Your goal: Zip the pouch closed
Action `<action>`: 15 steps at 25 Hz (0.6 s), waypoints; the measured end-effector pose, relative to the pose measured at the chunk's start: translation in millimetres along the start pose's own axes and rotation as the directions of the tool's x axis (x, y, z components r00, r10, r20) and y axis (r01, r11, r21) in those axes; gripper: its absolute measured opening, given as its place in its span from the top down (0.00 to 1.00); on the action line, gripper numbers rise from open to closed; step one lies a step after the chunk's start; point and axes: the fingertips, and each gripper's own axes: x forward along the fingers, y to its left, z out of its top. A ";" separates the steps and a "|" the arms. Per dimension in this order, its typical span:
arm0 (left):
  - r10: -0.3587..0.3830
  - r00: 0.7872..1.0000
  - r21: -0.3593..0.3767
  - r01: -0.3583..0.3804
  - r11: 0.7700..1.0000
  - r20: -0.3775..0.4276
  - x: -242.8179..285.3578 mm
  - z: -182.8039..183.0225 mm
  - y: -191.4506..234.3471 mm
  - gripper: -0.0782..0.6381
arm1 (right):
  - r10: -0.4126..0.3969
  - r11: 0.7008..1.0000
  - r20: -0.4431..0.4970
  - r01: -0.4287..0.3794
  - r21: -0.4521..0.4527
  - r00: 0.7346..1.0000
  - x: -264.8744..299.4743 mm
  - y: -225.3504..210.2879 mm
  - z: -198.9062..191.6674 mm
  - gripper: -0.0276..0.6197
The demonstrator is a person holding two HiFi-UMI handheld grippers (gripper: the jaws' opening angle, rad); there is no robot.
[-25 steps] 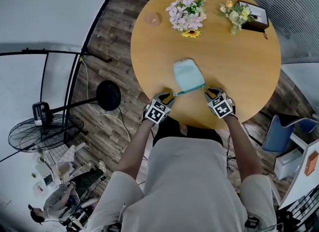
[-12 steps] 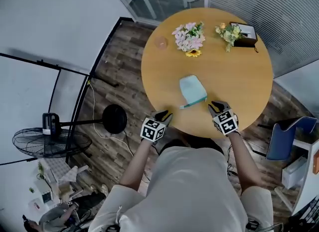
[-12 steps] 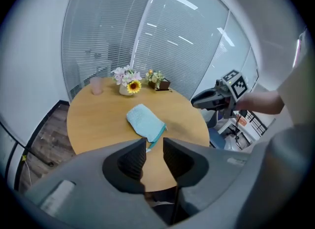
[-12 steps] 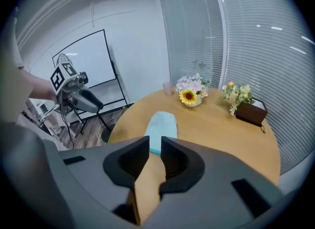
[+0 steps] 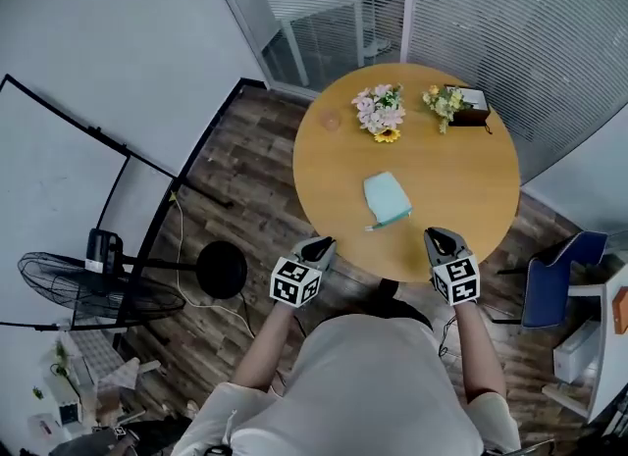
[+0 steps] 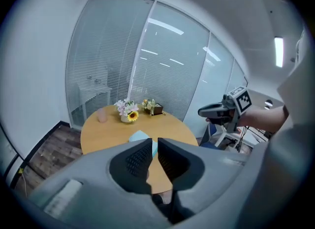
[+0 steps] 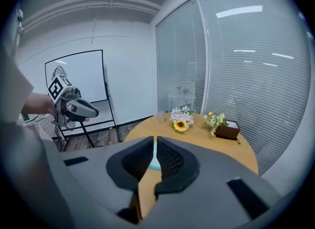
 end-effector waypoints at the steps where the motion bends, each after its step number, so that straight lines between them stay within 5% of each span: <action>1: -0.006 1.000 0.008 0.006 1.000 0.023 -10.1 4.1 -3.2 0.83 | -0.016 1.000 0.018 0.016 -0.001 1.000 -8.6 7.0 5.1 0.93; 15: -0.112 0.974 0.066 0.101 0.993 0.195 -104.7 31.6 -60.8 0.87 | -0.204 0.975 0.206 0.181 0.126 0.957 -144.7 75.1 44.5 0.95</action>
